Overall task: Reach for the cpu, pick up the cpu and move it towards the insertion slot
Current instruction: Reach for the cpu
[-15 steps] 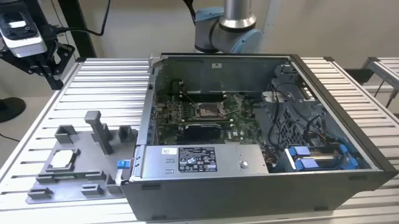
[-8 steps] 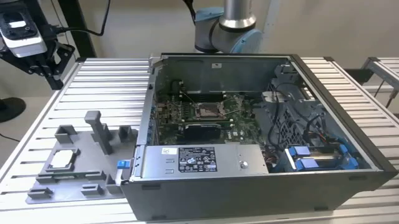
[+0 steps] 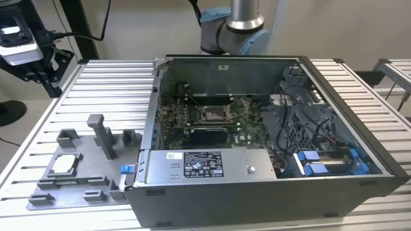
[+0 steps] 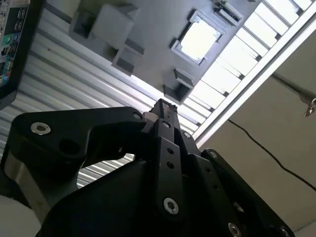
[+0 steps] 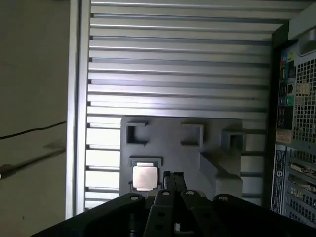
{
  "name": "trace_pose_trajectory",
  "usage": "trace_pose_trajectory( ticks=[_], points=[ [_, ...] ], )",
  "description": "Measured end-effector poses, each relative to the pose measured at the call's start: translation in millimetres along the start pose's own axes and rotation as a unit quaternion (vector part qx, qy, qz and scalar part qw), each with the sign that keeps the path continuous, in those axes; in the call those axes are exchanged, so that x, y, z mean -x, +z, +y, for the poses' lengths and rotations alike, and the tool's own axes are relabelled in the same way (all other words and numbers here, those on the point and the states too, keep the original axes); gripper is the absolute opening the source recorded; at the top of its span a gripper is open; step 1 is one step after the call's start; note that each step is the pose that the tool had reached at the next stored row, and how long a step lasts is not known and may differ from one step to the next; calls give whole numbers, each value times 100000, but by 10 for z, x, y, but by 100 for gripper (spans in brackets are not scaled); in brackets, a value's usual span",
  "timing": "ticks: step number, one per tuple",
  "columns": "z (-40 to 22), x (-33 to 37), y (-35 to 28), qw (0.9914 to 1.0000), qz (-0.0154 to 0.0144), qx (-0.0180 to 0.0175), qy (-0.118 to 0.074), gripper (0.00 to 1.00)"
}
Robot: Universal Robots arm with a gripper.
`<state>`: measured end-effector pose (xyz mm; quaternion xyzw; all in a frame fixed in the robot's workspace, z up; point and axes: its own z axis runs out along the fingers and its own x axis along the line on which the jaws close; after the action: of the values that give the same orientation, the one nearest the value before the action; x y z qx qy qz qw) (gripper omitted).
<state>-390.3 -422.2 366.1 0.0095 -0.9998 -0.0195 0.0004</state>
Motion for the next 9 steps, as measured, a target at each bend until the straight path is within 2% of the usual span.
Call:
trace_pose_trajectory(
  ticks=[1, 5, 9],
  points=[
    [-24, -17, 1, 100000, 11, -6, -1, 0],
    [-48, -192, 8, 100000, -4, 35, 2, 0],
    [-50, -232, 8, 100000, 2, 37, -2, 0]
  ],
)
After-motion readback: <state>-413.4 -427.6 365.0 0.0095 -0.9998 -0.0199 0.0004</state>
